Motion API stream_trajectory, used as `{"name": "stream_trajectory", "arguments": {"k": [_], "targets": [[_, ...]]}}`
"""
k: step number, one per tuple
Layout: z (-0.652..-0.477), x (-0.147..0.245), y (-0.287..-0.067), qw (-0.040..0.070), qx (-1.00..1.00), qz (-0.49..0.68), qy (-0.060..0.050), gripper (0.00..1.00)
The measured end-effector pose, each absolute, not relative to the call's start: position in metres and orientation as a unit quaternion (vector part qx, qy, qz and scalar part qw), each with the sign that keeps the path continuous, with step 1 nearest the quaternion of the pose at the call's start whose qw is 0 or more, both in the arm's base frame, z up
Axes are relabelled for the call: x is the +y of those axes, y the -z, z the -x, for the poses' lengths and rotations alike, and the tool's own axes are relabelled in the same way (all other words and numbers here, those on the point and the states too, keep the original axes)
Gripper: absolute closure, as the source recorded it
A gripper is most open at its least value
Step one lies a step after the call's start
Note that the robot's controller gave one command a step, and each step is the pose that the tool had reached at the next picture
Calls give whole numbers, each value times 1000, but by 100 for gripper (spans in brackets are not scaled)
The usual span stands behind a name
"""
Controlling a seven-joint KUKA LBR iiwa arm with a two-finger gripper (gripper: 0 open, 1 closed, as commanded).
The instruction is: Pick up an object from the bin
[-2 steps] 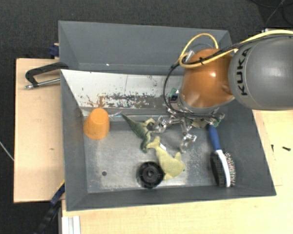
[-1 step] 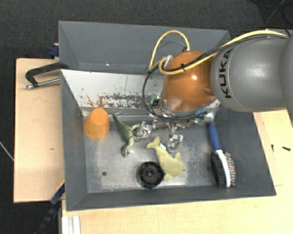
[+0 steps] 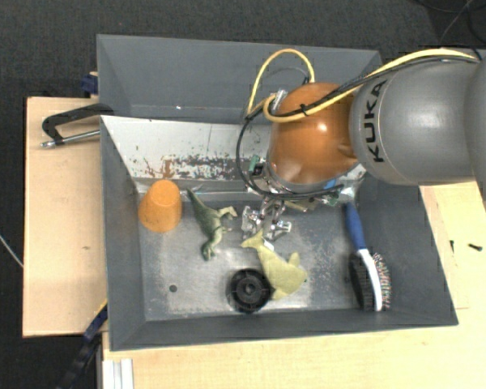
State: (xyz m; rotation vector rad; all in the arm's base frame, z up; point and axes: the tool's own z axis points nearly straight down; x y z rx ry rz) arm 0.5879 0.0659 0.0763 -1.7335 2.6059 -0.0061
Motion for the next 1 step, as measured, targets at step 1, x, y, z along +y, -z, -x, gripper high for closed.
{"name": "stream_trajectory", "arguments": {"k": [1], "targets": [[-594,43,-213,8,836,549,3,100]]}}
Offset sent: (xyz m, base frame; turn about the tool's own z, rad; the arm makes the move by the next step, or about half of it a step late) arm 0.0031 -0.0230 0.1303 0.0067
